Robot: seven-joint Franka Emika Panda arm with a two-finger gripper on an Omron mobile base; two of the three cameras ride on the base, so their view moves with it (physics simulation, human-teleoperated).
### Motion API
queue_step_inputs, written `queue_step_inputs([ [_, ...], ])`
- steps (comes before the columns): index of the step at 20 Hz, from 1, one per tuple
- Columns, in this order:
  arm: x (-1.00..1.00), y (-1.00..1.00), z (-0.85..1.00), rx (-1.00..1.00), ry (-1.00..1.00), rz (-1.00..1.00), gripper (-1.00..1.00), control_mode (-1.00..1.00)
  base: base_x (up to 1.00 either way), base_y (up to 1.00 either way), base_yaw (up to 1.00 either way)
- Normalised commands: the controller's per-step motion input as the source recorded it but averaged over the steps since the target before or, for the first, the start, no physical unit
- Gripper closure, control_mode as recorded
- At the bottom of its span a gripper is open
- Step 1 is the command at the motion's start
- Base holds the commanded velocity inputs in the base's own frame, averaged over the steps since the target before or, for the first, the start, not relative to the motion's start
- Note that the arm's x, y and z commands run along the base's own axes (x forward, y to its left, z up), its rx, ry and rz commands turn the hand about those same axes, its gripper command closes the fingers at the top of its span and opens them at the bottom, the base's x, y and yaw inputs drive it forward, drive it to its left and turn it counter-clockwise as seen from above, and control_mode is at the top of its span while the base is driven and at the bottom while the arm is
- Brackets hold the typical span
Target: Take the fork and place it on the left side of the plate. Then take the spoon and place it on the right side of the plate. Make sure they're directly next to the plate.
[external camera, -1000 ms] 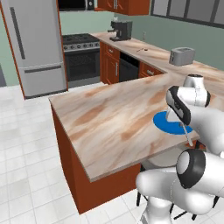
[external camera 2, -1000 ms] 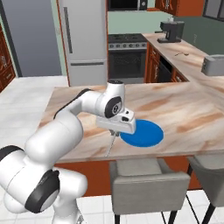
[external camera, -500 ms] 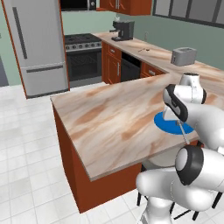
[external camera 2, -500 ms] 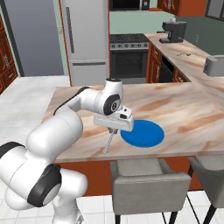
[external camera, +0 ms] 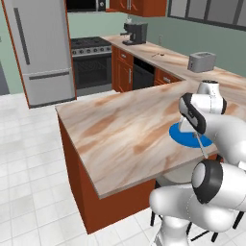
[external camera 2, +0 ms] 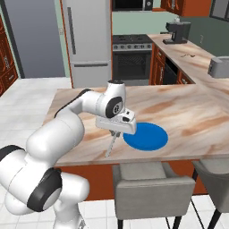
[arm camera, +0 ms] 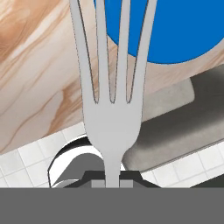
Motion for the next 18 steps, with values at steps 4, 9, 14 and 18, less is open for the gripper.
queue_step_inputs([
  [4, 0.0, 0.0, 0.0, 0.0, 0.0, 0.0, 1.0, 1.0, 0.0, 0.0, 0.0],
  [9, 0.0, 0.0, 0.0, 0.0, 0.0, 0.0, 1.0, -1.0, 0.0, 0.0, 0.0],
  [14, 0.0, 0.0, 0.0, 0.0, 0.0, 0.0, 1.0, -1.0, 0.0, 0.0, 0.0],
  [18, 0.0, 0.0, 0.0, 0.0, 0.0, 0.0, 1.0, -1.0, 0.0, 0.0, 0.0],
])
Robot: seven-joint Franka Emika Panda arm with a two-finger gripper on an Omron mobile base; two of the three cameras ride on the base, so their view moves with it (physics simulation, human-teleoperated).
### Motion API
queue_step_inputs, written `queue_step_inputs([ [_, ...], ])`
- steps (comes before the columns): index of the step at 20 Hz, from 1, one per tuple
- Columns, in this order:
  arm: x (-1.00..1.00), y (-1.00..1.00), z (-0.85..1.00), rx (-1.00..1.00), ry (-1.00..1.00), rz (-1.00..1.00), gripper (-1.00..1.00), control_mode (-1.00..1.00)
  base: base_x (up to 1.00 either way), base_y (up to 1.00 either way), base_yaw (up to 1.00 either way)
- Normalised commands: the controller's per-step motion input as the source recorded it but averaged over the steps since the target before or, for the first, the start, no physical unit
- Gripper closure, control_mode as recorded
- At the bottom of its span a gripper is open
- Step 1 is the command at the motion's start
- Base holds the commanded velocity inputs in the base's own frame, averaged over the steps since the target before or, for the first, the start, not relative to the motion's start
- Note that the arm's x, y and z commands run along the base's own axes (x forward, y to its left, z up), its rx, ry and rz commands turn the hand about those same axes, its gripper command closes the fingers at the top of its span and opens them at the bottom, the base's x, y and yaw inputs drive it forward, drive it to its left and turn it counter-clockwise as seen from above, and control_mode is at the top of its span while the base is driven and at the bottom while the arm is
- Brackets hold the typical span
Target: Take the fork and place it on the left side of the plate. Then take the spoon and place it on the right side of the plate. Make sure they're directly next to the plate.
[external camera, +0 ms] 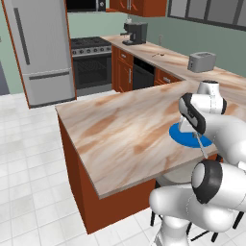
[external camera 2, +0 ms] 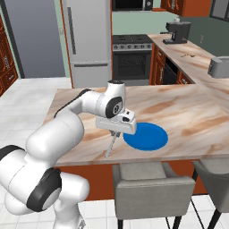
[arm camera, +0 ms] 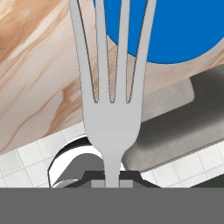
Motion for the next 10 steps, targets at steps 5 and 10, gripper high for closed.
queue_step_inputs([
  [5, -0.01, 0.02, -0.01, -0.01, 0.0, 0.0, 1.0, -1.0, 0.0, 0.0, 0.0],
  [10, 0.3, 0.35, 0.0, -0.24, 0.0, 0.01, 1.0, -1.0, 0.0, 0.0, 0.0],
])
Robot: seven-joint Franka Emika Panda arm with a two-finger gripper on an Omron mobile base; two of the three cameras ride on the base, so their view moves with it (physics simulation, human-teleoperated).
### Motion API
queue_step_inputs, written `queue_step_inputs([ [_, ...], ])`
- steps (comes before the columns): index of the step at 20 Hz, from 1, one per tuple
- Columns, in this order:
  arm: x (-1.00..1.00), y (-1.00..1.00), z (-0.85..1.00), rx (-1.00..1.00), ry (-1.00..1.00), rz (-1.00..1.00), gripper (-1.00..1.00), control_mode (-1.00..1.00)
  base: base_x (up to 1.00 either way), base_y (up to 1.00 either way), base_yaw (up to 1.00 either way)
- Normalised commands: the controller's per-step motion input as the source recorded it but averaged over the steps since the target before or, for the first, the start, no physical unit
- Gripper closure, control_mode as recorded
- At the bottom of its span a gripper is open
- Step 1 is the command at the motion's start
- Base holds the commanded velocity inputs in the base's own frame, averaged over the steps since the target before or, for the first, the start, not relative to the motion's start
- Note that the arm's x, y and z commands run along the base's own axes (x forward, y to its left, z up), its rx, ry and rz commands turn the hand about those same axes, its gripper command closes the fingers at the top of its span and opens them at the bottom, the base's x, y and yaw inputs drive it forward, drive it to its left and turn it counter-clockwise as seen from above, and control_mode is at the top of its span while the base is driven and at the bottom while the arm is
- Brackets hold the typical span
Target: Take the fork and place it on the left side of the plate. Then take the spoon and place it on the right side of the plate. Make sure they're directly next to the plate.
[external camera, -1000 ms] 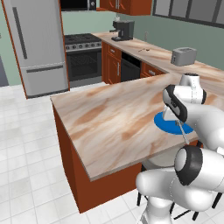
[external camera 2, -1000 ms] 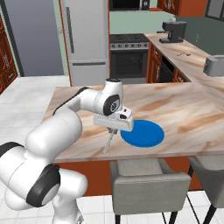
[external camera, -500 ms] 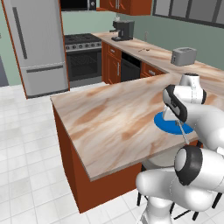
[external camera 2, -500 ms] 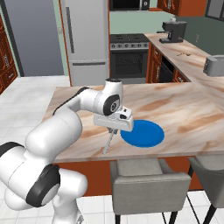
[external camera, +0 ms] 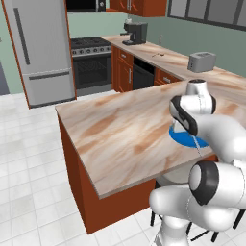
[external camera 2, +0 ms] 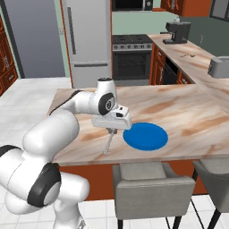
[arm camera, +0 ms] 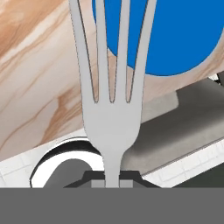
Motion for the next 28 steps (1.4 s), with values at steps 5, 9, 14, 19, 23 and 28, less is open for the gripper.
queue_step_inputs([
  [5, 0.33, 0.25, 0.01, -0.18, 0.01, 0.02, 1.0, -1.0, 0.0, 0.0, 0.0],
  [9, 0.37, 0.17, -0.08, -0.06, 0.07, 0.0, 1.0, -1.0, 0.0, 0.0, 0.0],
  [14, 0.35, 0.04, -0.2, 0.09, 0.09, 0.02, 1.0, -1.0, 0.0, 0.0, 0.0],
  [19, 0.3, 0.0, -0.19, 0.11, 0.02, 0.08, 1.0, -1.0, 0.0, 0.0, 0.0],
  [23, 0.36, 0.02, -0.14, 0.04, 0.03, 0.06, 1.0, -1.0, 0.0, 0.0, 0.0],
  [28, 0.37, 0.07, -0.27, 0.0, 0.01, 0.02, 1.0, -1.0, 0.0, 0.0, 0.0],
])
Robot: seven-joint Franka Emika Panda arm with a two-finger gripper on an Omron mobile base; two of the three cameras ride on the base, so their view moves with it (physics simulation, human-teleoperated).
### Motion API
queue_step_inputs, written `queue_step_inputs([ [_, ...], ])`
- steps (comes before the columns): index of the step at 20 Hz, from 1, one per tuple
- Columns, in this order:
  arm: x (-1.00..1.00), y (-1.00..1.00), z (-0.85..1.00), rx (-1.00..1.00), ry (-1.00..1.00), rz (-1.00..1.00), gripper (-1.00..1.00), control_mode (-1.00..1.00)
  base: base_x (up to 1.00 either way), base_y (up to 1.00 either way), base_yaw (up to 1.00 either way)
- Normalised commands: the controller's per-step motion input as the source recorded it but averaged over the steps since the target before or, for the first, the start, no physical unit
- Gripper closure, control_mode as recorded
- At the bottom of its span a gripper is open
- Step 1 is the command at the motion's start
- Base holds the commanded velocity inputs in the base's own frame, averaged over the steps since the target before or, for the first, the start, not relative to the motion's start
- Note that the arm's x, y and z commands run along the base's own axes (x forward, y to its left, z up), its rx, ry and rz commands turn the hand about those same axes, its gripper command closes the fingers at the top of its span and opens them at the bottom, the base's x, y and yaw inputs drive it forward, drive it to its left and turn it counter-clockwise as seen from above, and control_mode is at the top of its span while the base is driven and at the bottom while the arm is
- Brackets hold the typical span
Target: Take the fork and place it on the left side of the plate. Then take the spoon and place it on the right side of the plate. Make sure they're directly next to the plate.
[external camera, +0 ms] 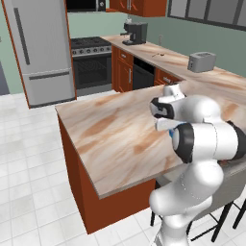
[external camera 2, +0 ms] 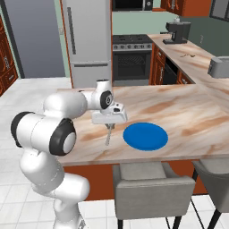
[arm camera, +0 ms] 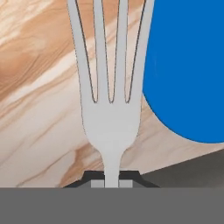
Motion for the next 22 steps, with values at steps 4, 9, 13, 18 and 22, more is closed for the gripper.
queue_step_inputs([
  [4, 0.41, 0.02, -0.26, 0.01, 0.0, 0.0, 1.0, -1.0, 0.0, 0.0, 0.0],
  [9, 0.46, 0.0, -0.3, 0.02, 0.0, 0.03, 1.0, -1.0, 0.0, 0.0, 0.0],
  [13, 0.34, -0.04, -0.27, 0.04, 0.01, 0.08, 1.0, -1.0, 0.0, 0.0, 0.0],
  [18, 0.28, -0.08, -0.31, 0.0, 0.0, 0.03, 1.0, -1.0, 0.0, 0.0, 0.0],
  [22, 0.15, -0.08, -0.33, 0.0, -0.01, 0.0, 1.0, -1.0, 0.0, 0.0, 0.0],
])
